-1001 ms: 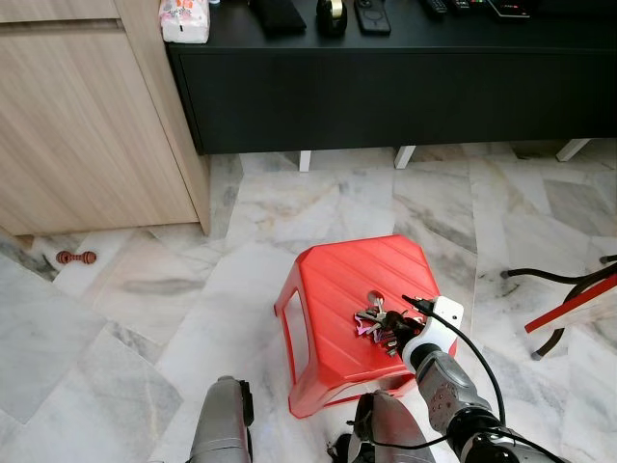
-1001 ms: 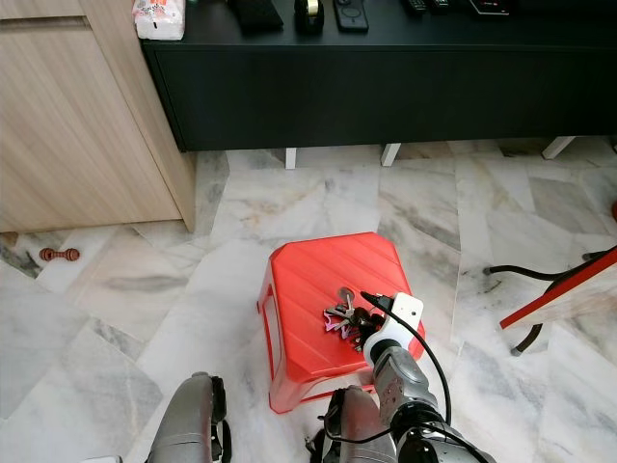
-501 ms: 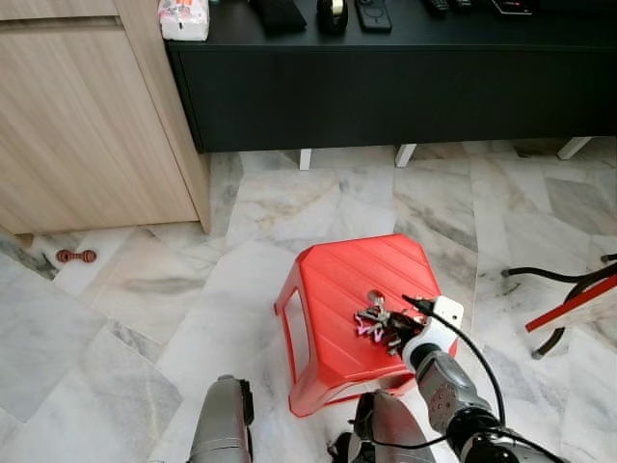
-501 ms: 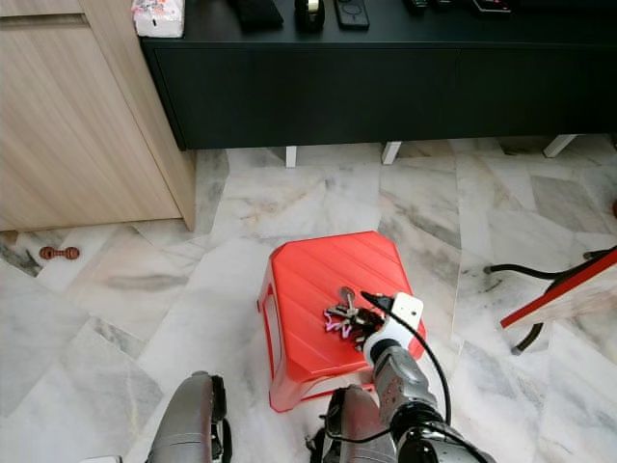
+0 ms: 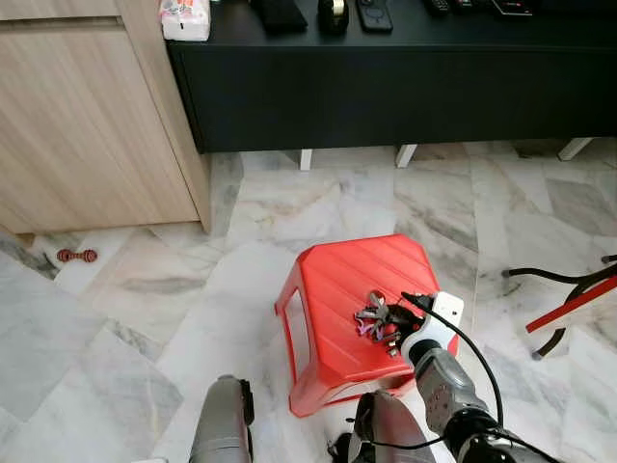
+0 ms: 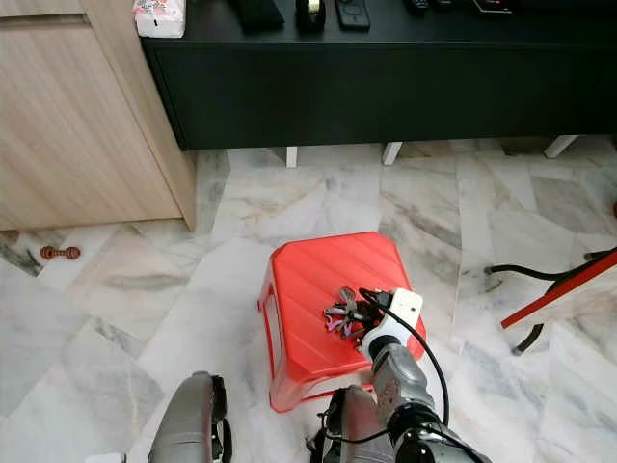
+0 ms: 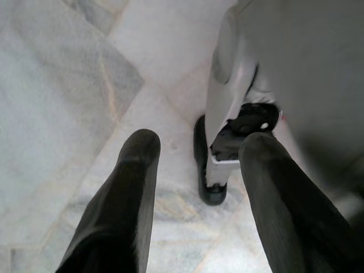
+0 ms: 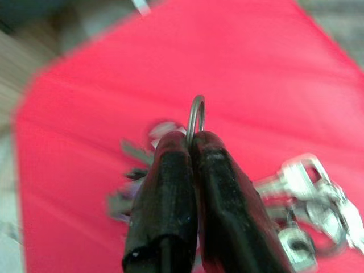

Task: Hang keys on a hook

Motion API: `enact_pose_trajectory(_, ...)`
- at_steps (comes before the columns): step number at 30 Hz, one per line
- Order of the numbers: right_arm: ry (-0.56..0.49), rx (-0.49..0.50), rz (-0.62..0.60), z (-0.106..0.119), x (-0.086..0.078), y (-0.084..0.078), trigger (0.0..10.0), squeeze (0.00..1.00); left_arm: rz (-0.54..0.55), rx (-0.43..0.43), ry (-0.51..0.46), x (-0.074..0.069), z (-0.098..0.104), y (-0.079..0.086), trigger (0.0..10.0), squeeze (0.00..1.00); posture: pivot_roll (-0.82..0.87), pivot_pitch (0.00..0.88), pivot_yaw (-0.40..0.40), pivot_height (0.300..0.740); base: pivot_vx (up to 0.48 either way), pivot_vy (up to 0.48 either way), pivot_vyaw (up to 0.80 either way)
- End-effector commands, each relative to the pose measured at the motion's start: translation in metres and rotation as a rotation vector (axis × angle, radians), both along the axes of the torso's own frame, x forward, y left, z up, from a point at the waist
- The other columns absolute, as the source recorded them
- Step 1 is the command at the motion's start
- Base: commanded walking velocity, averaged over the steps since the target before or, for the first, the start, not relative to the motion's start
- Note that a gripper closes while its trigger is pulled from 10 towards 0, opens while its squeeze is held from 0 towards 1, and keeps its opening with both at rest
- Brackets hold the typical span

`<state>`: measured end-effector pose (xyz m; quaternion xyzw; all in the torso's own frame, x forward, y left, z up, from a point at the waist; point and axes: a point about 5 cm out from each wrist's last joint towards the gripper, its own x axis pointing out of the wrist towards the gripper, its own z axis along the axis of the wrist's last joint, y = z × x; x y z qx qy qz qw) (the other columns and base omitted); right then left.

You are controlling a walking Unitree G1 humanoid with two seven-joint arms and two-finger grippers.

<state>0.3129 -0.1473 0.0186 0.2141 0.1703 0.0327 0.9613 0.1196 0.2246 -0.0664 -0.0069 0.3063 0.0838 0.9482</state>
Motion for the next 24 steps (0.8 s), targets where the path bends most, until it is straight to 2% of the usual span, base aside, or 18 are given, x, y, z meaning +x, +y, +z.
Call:
enact_pose_trajectory(1, -0.087, -0.010, 0.039, 0.005, -0.003, -0.003, 10.0, 0.00, 0.023, -0.012, 0.076, -0.012, -0.010, 0.002, 10.0, 0.00, 0.23, 0.188, -0.129, 0.631, 0.000, 0.000, 0.00)
enact_pose_trajectory(4, -0.130, -0.019, 0.046, 0.010, -0.001, -0.005, 10.0, 0.00, 0.030, -0.014, 0.093, -0.006, -0.012, 0.004, 10.0, 0.00, 0.22, 0.146, -0.122, 0.631, 0.000, 0.000, 0.00)
enact_pose_trajectory(6, -0.196, -0.063, 0.055, 0.019, 0.000, -0.010, 10.0, 0.00, 0.043, -0.016, 0.102, 0.005, -0.012, 0.009, 10.0, 0.00, 0.21, 0.092, -0.114, 0.631, 0.000, 0.000, 0.00)
enact_pose_trajectory(10, -0.239, -0.101, 0.071, 0.025, 0.001, -0.009, 10.0, 0.00, 0.055, -0.017, 0.104, 0.016, -0.011, 0.013, 10.0, 0.00, 0.20, 0.054, -0.106, 0.631, 0.000, 0.000, 0.00)
enact_pose_trajectory(11, -0.279, -0.127, 0.082, 0.030, -0.002, -0.010, 10.0, 0.00, 0.059, -0.017, 0.103, 0.021, -0.010, 0.014, 10.0, 0.00, 0.19, 0.031, -0.102, 0.631, 0.000, 0.000, 0.00)
enact_pose_trajectory(13, -0.288, -0.134, 0.085, 0.031, -0.001, -0.009, 10.0, 0.00, 0.062, -0.016, 0.106, 0.027, -0.010, 0.016, 10.0, 0.00, 0.18, 0.007, -0.096, 0.631, 0.000, 0.000, 0.00)
enact_pose_trajectory(15, -0.350, -0.129, 0.056, 0.042, -0.002, -0.010, 10.0, 0.00, 0.069, -0.017, 0.104, 0.034, -0.008, 0.017, 10.0, 0.00, 0.18, 0.000, -0.085, 0.631, 0.000, 0.000, 0.00)
enact_pose_trajectory(21, -0.359, -0.144, -0.031, 0.048, -0.003, -0.015, 10.0, 0.00, 0.070, -0.015, 0.107, 0.040, -0.006, 0.020, 10.0, 0.00, 0.18, 0.000, -0.071, 0.656, 0.000, 0.000, 0.00)
enact_pose_trajectory(24, -0.351, -0.153, -0.046, 0.047, -0.005, -0.017, 10.0, 0.00, 0.073, -0.011, 0.121, 0.038, -0.007, 0.023, 10.0, 0.00, 0.17, 0.000, -0.065, 0.676, 0.000, 0.000, 0.00)
